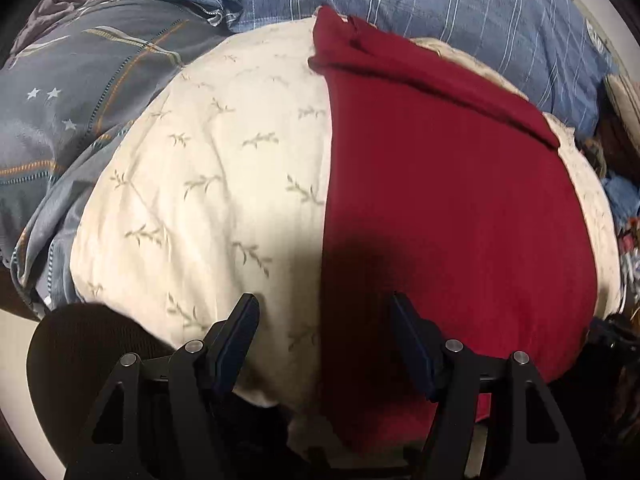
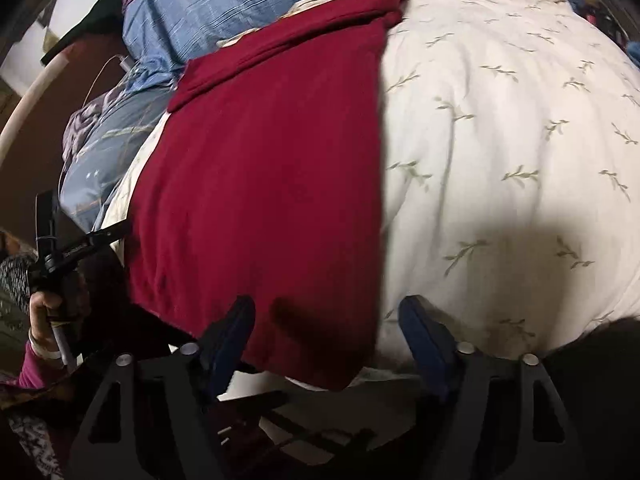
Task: Fold small clothes
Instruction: 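Grasp the hem with both tools and lift it toward the collar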
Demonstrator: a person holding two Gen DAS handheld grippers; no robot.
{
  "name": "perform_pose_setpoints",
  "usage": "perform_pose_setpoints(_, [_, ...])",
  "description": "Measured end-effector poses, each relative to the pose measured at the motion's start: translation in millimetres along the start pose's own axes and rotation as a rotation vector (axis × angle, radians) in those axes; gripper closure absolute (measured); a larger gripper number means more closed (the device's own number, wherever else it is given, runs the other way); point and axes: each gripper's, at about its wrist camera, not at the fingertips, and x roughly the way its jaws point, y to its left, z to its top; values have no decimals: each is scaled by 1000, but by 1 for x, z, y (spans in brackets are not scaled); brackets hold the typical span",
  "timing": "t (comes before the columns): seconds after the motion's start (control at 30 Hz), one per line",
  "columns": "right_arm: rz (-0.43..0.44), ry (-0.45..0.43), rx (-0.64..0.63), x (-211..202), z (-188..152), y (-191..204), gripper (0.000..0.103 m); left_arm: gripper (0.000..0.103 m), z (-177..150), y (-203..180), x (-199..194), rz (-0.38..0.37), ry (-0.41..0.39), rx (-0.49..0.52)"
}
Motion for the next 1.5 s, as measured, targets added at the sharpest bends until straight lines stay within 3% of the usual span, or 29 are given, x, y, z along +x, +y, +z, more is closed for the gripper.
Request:
perform_pose_setpoints(0.07, [26,1,-23,-2,0,4,48,36,-2,-1,-1,-6,17,-10])
perform_pose_setpoints(0.37, [150,5,-19,1,6,0,47,36,-10,-7,6,-28,94,-9])
perform_pose_setpoints(0.53, [168,32,9,7,2,-3,45,38,-15,-12,10,-37,118,5])
perform_pose_setpoints(0.7, [166,61,-32,6,-2,6,45,38,-21,-11,19,-100,185,-45])
perform_pose_setpoints(1.07, [176,108,-66,17,-1,14,53,41,-21,-6,36,-115,195,-75])
perform_pose_setpoints(1.2, [138,93,-73,15,0,15,72,59,-25,-4,30,-123,195,-76])
perform_pose_setpoints(1.33, [158,55,-70,8,1,14,84,97,-33,-8,14,-124,188,-6])
perform_pose_setpoints(1.4, [184,25,-82,3,3,17,94,97,-31,-10,5,-170,175,2])
perform_pose_setpoints(1.5, [233,-35,-105,-11,10,25,95,97,-24,-7,-12,-233,143,2])
